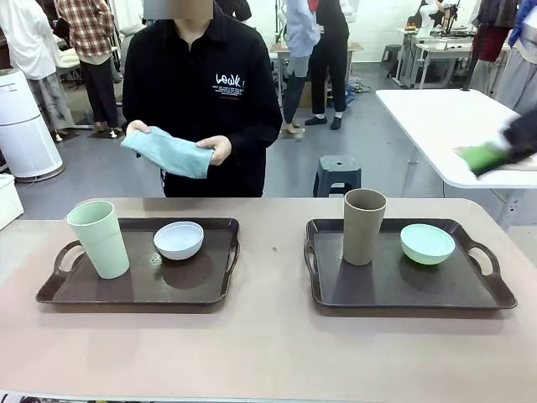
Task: Set up a tray with a mat and arrange the tableware.
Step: Pick up the Picnic Bowl and Reusable plastic cup from the Handle tray in front of the human's position and hold them in the air.
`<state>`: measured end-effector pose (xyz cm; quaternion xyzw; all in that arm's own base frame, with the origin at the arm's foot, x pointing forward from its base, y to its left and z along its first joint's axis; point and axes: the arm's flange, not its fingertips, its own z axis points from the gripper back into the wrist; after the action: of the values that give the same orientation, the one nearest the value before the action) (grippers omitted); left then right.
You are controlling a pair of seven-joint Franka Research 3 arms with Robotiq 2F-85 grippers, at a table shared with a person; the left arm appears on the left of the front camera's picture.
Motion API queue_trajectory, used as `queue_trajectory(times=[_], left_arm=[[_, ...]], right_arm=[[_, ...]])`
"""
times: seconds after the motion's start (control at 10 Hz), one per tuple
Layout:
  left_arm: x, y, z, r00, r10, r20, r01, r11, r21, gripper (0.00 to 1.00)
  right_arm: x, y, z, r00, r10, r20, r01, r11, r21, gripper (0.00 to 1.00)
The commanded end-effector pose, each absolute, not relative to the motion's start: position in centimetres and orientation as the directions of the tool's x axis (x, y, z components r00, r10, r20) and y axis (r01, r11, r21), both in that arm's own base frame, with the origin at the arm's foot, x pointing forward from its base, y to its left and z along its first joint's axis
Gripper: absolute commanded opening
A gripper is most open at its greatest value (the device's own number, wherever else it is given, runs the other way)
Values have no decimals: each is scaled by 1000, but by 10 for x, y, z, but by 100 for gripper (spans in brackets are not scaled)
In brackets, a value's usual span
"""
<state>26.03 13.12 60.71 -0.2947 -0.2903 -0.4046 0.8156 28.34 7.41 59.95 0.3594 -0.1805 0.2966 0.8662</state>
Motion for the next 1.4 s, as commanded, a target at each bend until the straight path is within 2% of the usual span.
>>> queue_trajectory(times=[0.0, 0.2, 0.3, 0.4, 0.5, 0.7, 0.8, 0.9, 1.0, 1.2, 1.3], left_arm=[[320, 126, 603, 438, -592, 677, 870, 468, -154, 100], [373, 119, 574, 347, -687, 639, 922, 376, -96, 100], [383, 123, 564, 339, -707, 621, 932, 342, -118, 100], [383, 131, 565, 345, -666, 661, 928, 348, -134, 100], [372, 106, 564, 372, -668, 645, 914, 386, -127, 100], [372, 106, 564, 372, -668, 645, 914, 386, -127, 100], [372, 106, 564, 372, -668, 645, 914, 386, -127, 100], [381, 112, 562, 356, -679, 642, 922, 369, -121, 100], [403, 118, 566, 203, -766, 610, 968, 251, -8, 100], [432, 149, 553, 55, -833, 550, 996, 88, 34, 100], [440, 171, 541, -79, -834, 546, 996, -43, 78, 100]], right_arm=[[345, 212, 634, 814, 376, 442, -570, 660, 489, 100], [377, 328, 651, 847, 325, 421, -512, 713, 479, 100], [387, 354, 647, 851, 327, 410, -512, 692, 509, 100], [384, 344, 639, 799, 446, 404, -602, 599, 529, 100], [343, 351, 641, 825, 333, 456, -551, 652, 521, 100], [343, 351, 641, 825, 333, 456, -551, 652, 521, 100], [370, 367, 638, 819, 369, 440, -568, 632, 527, 100], [385, 388, 635, 857, 341, 387, -490, 771, 406, 100], [405, 432, 631, 893, 337, 298, -431, 831, 351, 100], [428, 496, 625, 933, 328, 151, -352, 918, 182, 100], [433, 516, 621, 946, 303, 112, -317, 938, 138, 100]])
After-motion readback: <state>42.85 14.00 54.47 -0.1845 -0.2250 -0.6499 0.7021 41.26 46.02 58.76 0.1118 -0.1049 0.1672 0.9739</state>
